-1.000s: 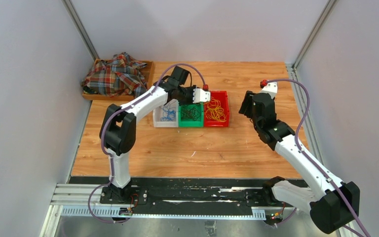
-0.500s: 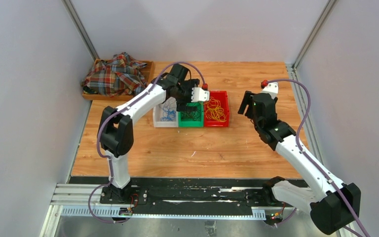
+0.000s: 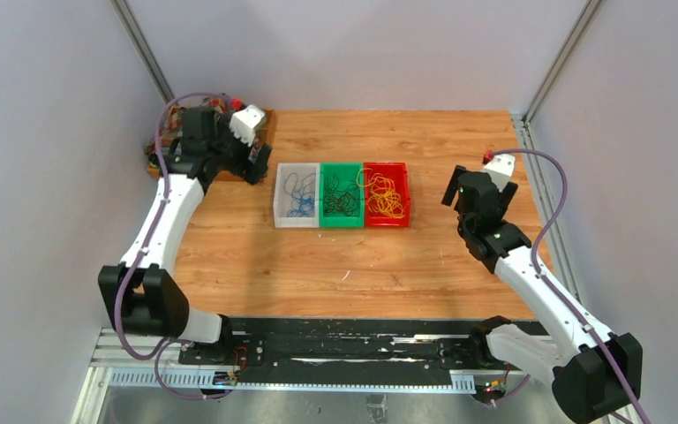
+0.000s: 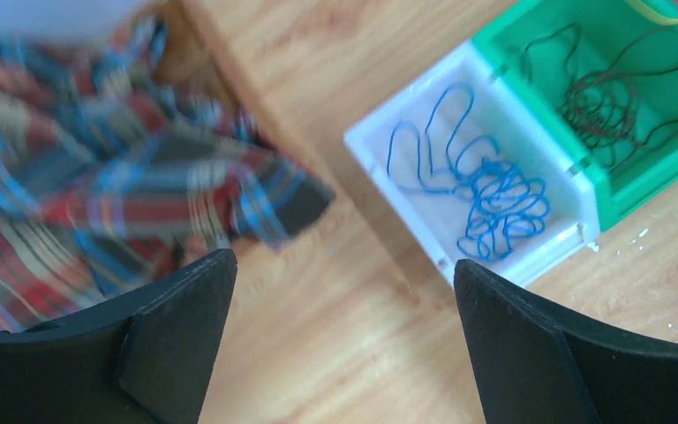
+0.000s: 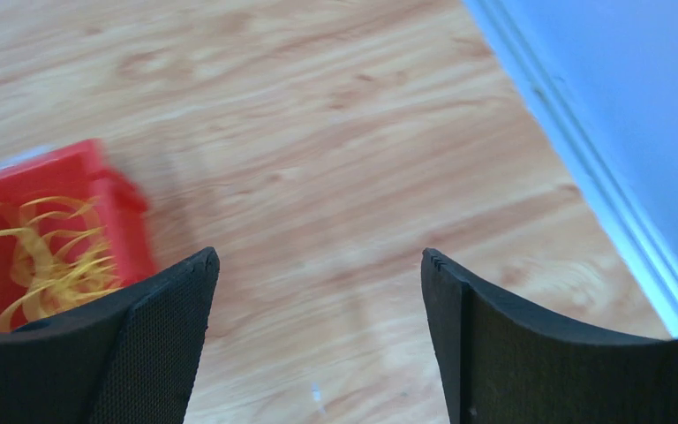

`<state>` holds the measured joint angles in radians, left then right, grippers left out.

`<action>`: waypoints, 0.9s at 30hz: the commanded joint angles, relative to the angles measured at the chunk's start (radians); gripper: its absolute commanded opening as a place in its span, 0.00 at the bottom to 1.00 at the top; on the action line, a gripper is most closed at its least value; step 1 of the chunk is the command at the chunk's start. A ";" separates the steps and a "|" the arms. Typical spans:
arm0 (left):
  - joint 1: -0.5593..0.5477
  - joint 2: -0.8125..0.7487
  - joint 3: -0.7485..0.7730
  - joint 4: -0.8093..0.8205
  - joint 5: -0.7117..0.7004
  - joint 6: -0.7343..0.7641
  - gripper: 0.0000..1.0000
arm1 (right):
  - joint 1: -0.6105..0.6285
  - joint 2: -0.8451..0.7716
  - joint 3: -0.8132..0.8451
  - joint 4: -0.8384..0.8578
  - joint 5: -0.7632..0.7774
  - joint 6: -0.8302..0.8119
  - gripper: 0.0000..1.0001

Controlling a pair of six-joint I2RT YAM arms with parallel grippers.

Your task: Untangle the cables

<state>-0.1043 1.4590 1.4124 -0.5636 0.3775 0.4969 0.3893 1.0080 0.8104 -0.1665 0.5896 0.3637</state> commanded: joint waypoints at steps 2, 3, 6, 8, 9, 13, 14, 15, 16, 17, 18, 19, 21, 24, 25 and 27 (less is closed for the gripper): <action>0.117 -0.118 -0.368 0.288 0.005 -0.226 0.98 | -0.092 -0.027 -0.148 0.075 0.337 0.019 0.84; 0.130 -0.136 -0.449 0.354 0.000 -0.249 0.98 | -0.112 -0.030 -0.203 0.132 0.371 0.008 0.84; 0.152 -0.184 -0.668 0.588 -0.036 -0.269 0.98 | -0.163 -0.016 -0.301 0.250 0.450 -0.016 0.84; 0.155 -0.211 -0.793 0.737 -0.064 -0.271 0.98 | -0.203 0.000 -0.327 0.266 0.460 0.002 0.84; 0.155 -0.223 -0.850 0.816 -0.079 -0.279 0.98 | -0.220 0.008 -0.336 0.282 0.456 0.003 0.84; 0.155 -0.202 -1.008 1.105 -0.116 -0.315 0.98 | -0.292 0.073 -0.371 0.383 0.411 -0.011 0.84; 0.155 -0.180 -1.019 1.139 -0.126 -0.325 0.98 | -0.308 0.096 -0.377 0.398 0.394 -0.004 0.84; 0.155 -0.166 -1.019 1.149 -0.135 -0.337 0.98 | -0.330 0.119 -0.388 0.421 0.347 0.003 0.84; 0.154 -0.157 -1.006 1.137 -0.146 -0.353 0.98 | -0.348 0.140 -0.400 0.444 0.321 0.003 0.84; 0.155 -0.149 -0.999 1.136 -0.153 -0.370 0.98 | -0.358 0.159 -0.409 0.462 0.317 0.008 0.84; 0.155 -0.146 -0.997 1.141 -0.161 -0.386 0.98 | -0.367 0.176 -0.421 0.486 0.310 0.012 0.84; 0.154 -0.145 -1.001 1.161 -0.168 -0.404 0.98 | -0.375 0.193 -0.436 0.525 0.296 0.009 0.84; 0.155 -0.148 -1.032 1.230 -0.185 -0.441 0.98 | -0.384 0.215 -0.457 0.595 0.272 -0.002 0.84; 0.155 -0.126 -1.142 1.471 -0.175 -0.466 0.98 | -0.391 0.255 -0.462 0.682 0.206 -0.046 0.84; 0.154 -0.120 -1.162 1.537 -0.172 -0.471 0.98 | -0.391 0.268 -0.465 0.705 0.198 -0.054 0.84; 0.155 -0.147 -1.174 1.512 -0.187 -0.462 0.98 | -0.391 0.271 -0.461 0.716 0.170 -0.073 0.84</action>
<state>0.0444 1.3125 0.2909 0.7486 0.2165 0.0662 0.0158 1.2675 0.3538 0.4202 0.8200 0.3286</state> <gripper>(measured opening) 0.980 0.839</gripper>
